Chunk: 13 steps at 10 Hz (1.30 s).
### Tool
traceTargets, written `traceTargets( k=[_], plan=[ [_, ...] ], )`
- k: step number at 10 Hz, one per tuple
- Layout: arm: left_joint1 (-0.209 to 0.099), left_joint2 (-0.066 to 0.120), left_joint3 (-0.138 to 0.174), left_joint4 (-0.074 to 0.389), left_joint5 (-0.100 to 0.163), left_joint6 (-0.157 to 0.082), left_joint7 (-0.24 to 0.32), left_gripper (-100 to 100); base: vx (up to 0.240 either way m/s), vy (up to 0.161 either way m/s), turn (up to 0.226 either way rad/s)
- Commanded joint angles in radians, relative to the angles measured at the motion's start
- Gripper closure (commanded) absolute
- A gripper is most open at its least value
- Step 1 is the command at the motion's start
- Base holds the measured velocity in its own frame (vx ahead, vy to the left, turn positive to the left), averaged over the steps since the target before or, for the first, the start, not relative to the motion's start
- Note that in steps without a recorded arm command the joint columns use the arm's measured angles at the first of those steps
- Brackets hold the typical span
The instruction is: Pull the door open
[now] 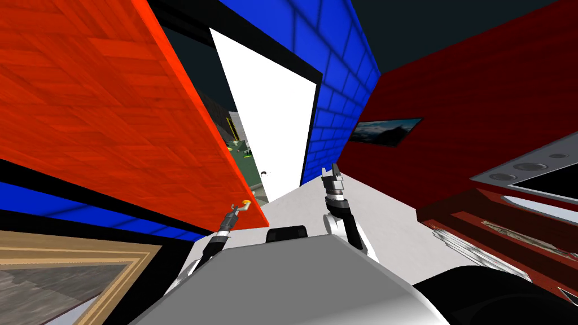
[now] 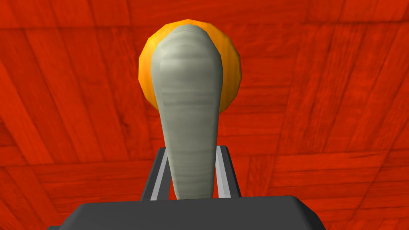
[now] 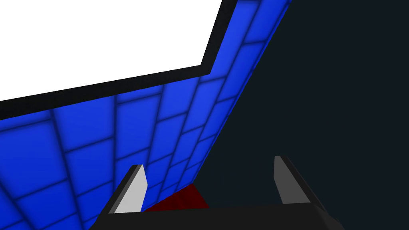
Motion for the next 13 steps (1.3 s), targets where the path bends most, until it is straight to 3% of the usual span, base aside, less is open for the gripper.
traceTargets(
  k=[1, 5, 7, 8, 9, 13],
  plan=[
    [0.005, 0.003, -0.006, 0.021, -0.003, -0.035, 0.008, 100, -0.157, 0.026, -0.195],
    [0.022, 0.013, -0.009, 0.038, -0.004, -0.075, 0.02, 100, -0.115, 0.031, -0.098],
    [0.035, 0.021, -0.012, 0.052, -0.004, -0.107, 0.029, 100, -0.141, 0.049, -0.187],
    [0.035, 0.021, -0.012, 0.052, -0.004, -0.107, 0.029, 100, -0.094, 0.036, -0.039],
    [0.044, 0.027, -0.014, 0.061, -0.005, -0.128, 0.036, 100, -0.098, 0.037, -0.112],
    [0.059, 0.036, -0.016, 0.077, -0.005, -0.164, 0.046, 100, -0.111, 0.035, -0.109]
  ],
)
